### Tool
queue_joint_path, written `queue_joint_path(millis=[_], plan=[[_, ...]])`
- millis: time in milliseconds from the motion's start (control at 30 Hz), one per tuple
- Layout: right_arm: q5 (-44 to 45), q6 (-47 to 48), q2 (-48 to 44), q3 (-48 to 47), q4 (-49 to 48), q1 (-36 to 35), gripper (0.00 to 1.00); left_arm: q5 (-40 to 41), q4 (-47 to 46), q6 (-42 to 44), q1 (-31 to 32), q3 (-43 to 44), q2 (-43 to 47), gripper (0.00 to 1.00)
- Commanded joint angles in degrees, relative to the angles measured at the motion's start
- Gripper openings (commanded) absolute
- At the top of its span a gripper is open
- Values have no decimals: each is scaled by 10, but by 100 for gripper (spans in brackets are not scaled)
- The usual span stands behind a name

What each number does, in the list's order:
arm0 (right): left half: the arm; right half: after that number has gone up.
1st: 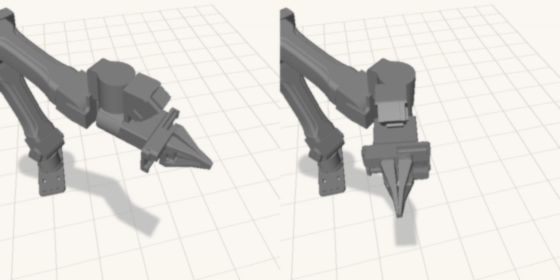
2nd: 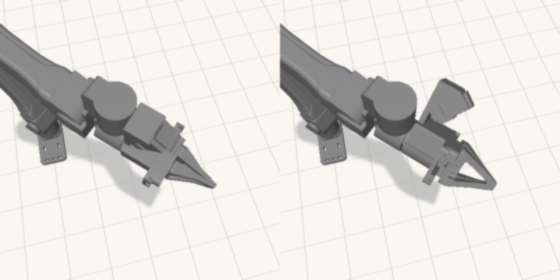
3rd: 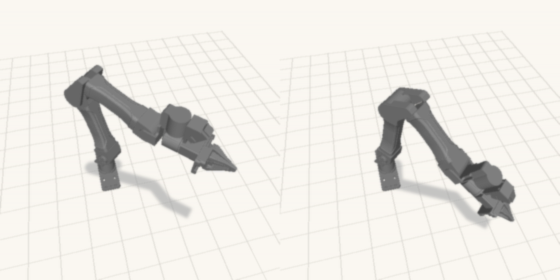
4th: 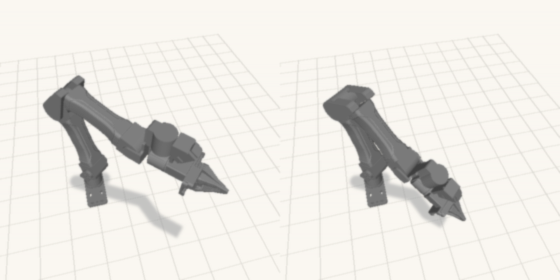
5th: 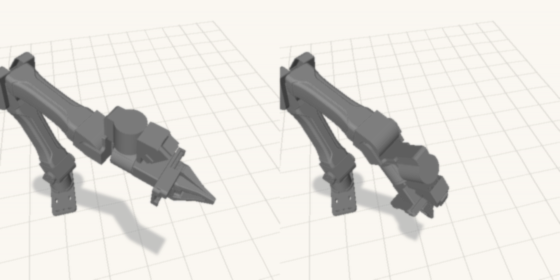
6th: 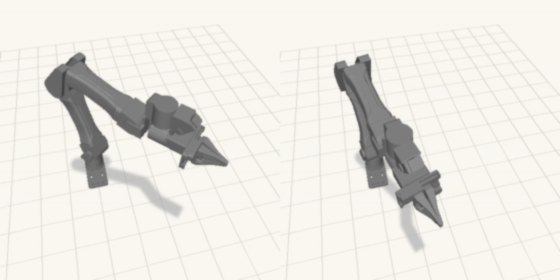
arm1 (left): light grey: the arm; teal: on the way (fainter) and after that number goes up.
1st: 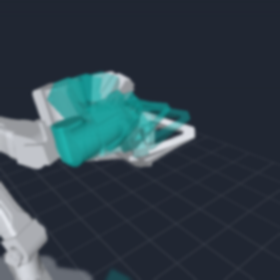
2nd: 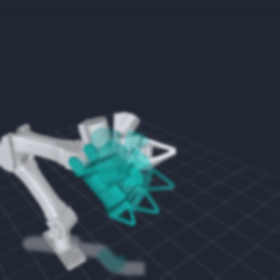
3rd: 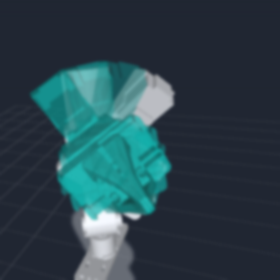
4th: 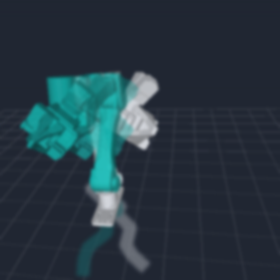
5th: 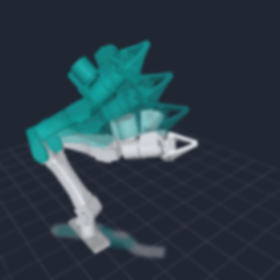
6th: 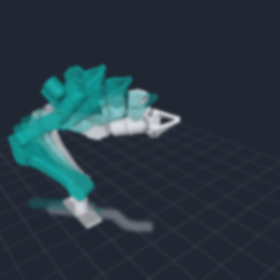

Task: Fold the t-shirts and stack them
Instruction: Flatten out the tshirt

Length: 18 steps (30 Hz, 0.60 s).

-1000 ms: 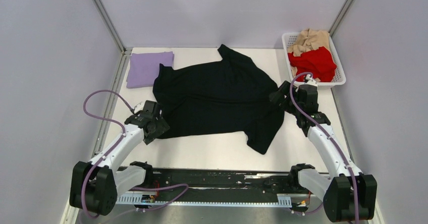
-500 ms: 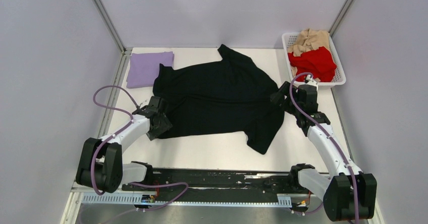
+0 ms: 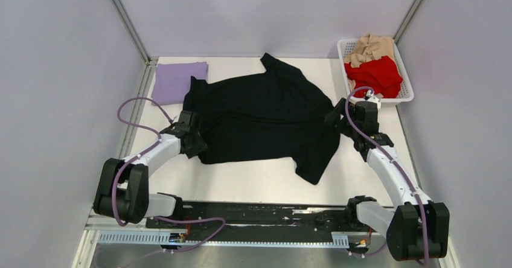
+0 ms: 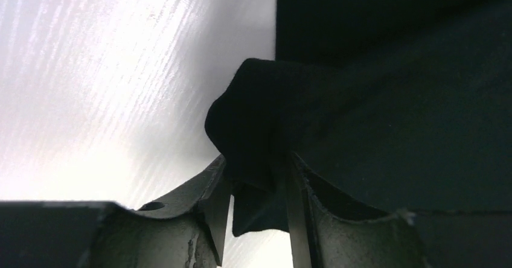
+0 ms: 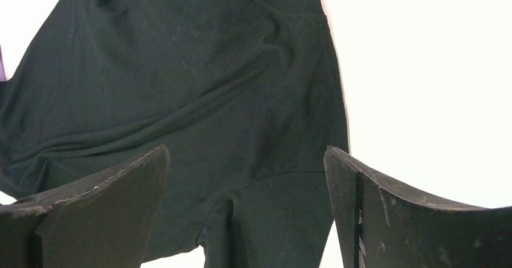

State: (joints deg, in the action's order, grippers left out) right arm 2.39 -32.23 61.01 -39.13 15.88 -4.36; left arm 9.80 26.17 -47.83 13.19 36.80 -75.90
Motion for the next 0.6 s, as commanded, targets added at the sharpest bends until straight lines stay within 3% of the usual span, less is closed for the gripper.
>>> queue_joint_path(millis=[0, 133, 233, 567], plan=[[16, 9, 1, -8, -4, 1, 100, -40, -23, 17, -1, -14, -8, 43], [22, 8, -1, -9, -1, 1, 100, -59, -24, 31, -1, -12, -5, 26], [24, 5, -1, -11, 8, 1, 100, -59, -5, 32, -1, -8, 6, 1], [-2, -46, -11, -22, 148, 0, 100, -75, -4, 55, 0, -18, 145, 0]])
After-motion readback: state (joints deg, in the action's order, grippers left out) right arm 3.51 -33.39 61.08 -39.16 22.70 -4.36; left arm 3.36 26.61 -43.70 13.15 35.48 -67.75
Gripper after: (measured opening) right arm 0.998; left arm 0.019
